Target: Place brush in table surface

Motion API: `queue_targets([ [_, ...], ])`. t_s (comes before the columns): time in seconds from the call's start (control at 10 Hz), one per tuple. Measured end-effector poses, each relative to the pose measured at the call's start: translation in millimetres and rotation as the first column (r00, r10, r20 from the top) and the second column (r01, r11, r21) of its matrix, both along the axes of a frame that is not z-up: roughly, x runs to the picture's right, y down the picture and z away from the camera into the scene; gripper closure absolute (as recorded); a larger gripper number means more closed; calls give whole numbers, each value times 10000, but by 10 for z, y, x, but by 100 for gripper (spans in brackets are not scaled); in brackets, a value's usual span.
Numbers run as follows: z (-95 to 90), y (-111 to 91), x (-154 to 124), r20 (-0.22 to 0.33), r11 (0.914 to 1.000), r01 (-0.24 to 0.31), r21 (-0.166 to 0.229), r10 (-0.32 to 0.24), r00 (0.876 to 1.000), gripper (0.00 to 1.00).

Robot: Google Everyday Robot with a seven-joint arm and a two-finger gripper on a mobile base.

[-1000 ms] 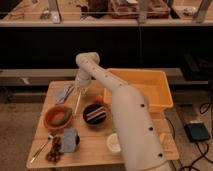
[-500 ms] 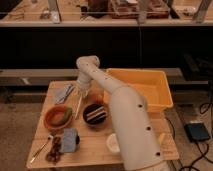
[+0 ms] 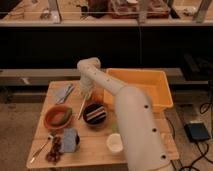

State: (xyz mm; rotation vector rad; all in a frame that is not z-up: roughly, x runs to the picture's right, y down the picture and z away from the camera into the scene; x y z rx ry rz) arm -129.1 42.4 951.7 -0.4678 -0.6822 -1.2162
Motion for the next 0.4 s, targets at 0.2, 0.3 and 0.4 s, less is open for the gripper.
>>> queue_targets([
  [0.2,-14,7,-36,-74,9999,-114,42,115,9999,34],
  [0.3,-10,12,-31,-81,9999,-115,34,115,9999,34],
  [0.4,-7,6,-2,-107,9999,-144,37,145,9998,34],
])
